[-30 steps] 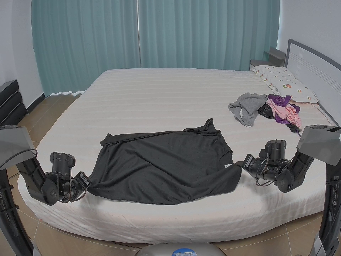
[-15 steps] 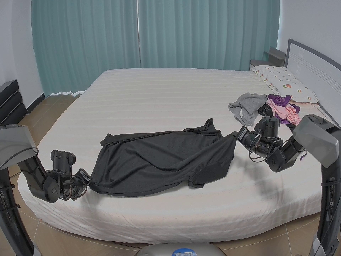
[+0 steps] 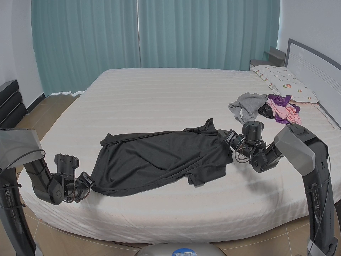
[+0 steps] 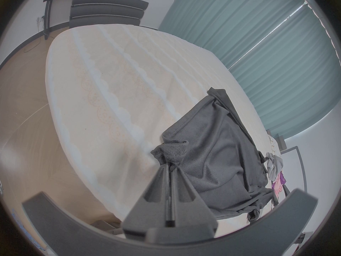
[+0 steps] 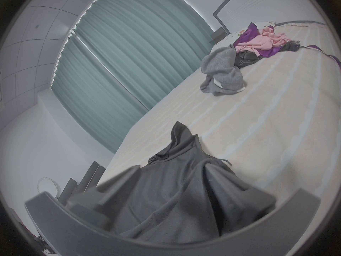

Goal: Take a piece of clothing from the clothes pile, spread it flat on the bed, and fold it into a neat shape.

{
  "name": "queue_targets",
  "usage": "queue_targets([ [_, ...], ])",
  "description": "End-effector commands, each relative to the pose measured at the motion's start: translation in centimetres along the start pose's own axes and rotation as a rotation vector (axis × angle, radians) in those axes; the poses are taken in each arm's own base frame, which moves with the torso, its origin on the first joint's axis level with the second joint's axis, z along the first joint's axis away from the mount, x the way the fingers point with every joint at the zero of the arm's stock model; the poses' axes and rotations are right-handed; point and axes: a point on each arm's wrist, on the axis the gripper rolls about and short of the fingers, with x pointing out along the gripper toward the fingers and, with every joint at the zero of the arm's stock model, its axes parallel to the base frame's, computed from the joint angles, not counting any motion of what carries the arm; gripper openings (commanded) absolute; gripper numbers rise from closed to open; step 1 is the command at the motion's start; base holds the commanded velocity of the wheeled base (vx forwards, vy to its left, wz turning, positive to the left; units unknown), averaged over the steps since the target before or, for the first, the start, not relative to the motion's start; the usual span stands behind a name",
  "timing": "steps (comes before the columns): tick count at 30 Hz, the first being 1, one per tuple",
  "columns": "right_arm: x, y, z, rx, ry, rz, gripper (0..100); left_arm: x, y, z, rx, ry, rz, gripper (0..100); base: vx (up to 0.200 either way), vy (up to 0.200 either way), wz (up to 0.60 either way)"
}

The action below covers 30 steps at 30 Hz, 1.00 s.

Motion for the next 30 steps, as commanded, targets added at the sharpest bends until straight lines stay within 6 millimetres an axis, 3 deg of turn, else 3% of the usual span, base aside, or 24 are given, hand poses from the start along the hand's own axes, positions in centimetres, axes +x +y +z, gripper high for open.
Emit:
queue_targets([
  [1,-0.5,-0.7,-0.3,0.002,0.022,-0.03,100,0.5,0.4,-0.4,0.001,0.015,0.015,0,0.0,0.0,0.0],
  [5,-2.3,0.0,1.1,0.007,0.036,-0.016,100,0.7,0.5,-0.5,0.001,0.017,0.021,0,0.0,0.0,0.0],
  [6,-4.1,0.9,2.0,0.01,0.071,0.012,100,0.7,0.4,-0.5,0.002,0.019,0.019,0,0.0,0.0,0.0],
  [7,-4.2,0.9,2.0,0.011,0.072,0.013,100,0.7,0.4,-0.5,0.002,0.019,0.019,0,0.0,0.0,0.0],
  [8,-5.8,1.1,1.9,0.011,0.119,-0.01,100,0.7,0.5,-0.5,0.002,0.02,0.02,0,0.0,0.0,0.0],
  [13,-8.3,1.3,0.7,0.01,0.192,-0.042,100,0.7,0.5,-0.5,0.004,0.024,0.018,0,0.0,0.0,0.0],
  [18,-11.8,1.1,-2.0,0.012,0.347,-0.046,100,0.6,0.5,-0.6,0.004,0.028,0.016,0,0.0,0.0,0.0],
  [24,-12.1,1.0,-5.0,-0.022,0.443,-0.054,100,0.6,0.5,-0.6,0.004,0.028,0.016,0,0.0,0.0,0.0],
  [27,-11.1,0.8,-6.9,-0.047,0.484,-0.059,100,0.6,0.5,-0.6,0.004,0.028,0.016,0,0.0,0.0,0.0],
  [30,-10.4,1.0,-7.5,-0.054,0.49,-0.05,100,0.7,0.5,-0.5,0.004,0.027,0.015,0,0.0,0.0,0.0],
])
